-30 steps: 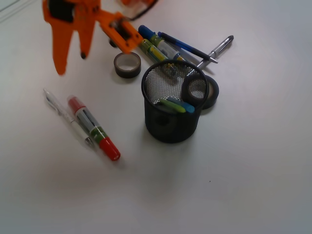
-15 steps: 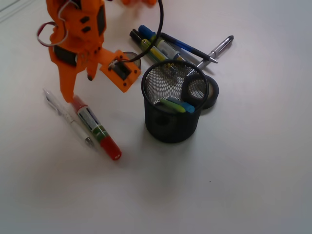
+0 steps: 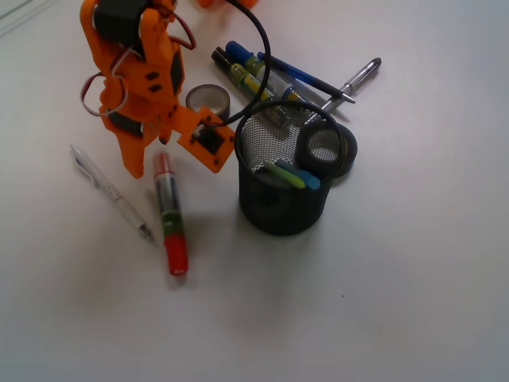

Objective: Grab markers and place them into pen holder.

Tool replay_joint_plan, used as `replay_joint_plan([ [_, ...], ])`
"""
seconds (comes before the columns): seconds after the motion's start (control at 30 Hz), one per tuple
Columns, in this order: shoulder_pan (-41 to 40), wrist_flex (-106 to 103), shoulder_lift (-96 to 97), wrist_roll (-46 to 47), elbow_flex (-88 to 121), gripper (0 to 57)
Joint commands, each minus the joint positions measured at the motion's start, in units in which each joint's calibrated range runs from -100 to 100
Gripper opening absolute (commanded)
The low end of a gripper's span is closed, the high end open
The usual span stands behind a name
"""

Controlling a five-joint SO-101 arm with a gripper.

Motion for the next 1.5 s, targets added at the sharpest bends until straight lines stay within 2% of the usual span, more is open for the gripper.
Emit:
replay_joint_plan([
  [0.0,0.54,-0.49,-0.60,-0.15,-2.68,22.6],
  [0.23,-0.28,1.61,-0.60,-0.83,-8.57,22.8],
  [0.43,-1.03,8.69,0.08,-7.08,-17.36,27.6],
  [0.7,-3.50,10.71,-0.26,-13.43,-19.71,27.6],
  [1.13,-1.78,10.18,-15.47,-15.63,2.30,27.5],
  [1.47,-0.73,6.86,-16.15,-15.58,9.36,27.5],
])
